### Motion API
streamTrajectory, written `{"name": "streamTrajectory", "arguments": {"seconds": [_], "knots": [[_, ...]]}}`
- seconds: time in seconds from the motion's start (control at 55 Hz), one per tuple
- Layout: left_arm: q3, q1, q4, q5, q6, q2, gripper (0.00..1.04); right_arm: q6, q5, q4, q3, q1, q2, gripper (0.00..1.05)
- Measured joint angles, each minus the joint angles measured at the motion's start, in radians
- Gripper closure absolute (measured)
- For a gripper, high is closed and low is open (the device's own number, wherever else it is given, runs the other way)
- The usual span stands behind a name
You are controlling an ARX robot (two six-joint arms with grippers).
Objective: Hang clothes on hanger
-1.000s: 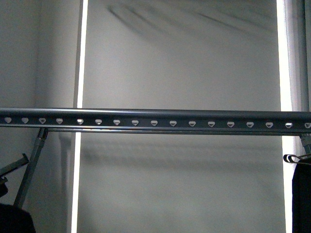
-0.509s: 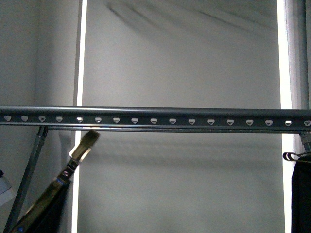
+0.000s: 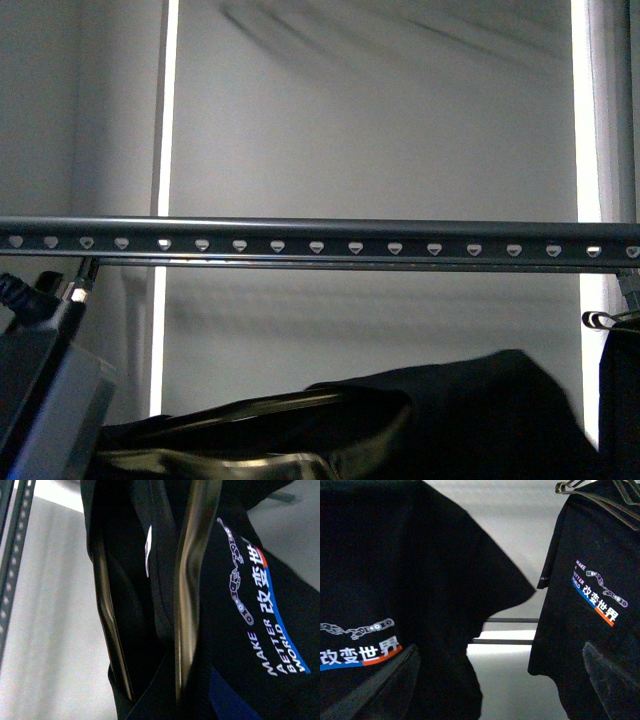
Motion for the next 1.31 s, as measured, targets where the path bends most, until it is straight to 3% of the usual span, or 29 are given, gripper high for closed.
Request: {"name": "streamTrajectory", "arguments": {"seconds": [0.236, 0.691, 0.709, 0.782, 0.818, 0.873, 1.018, 1.073, 1.309], "knots": [[0.039, -0.069, 0.044, 0.013, 0.221, 0.059, 1.01, 0.0, 0.0, 0.0, 0.0, 0.0, 0.0, 0.07], [0.04, -0.073, 0.049, 0.011, 0.276, 0.062, 1.01, 0.001, -0.002, 0.0, 0.0, 0.0, 0.0, 0.07], [0.04, -0.073, 0.049, 0.012, 0.277, 0.062, 1.01, 0.015, -0.05, -0.009, 0.003, -0.013, 0.01, 0.07], [0.04, -0.072, 0.049, 0.011, 0.277, 0.062, 1.01, 0.048, -0.5, -0.049, 0.067, -0.173, 0.17, 0.07], [0.04, -0.073, 0.049, 0.011, 0.277, 0.062, 1.01, 0.024, -0.615, -0.022, 0.089, -0.214, 0.234, 0.07], [0.042, -0.074, 0.049, 0.012, 0.278, 0.062, 1.01, -0.087, -0.732, 0.075, 0.121, -0.227, 0.331, 0.07], [0.043, -0.071, 0.049, 0.01, 0.278, 0.064, 1.01, -0.561, -0.768, 0.304, 0.217, -0.19, 0.566, 0.07], [0.046, -0.071, 0.049, 0.01, 0.278, 0.064, 1.01, -0.805, -0.788, 0.303, 0.276, -0.179, 0.674, 0.07], [0.047, -0.072, 0.049, 0.01, 0.278, 0.064, 1.01, -1.453, -0.803, 0.177, 0.45, -0.151, 0.951, 0.07]]}}
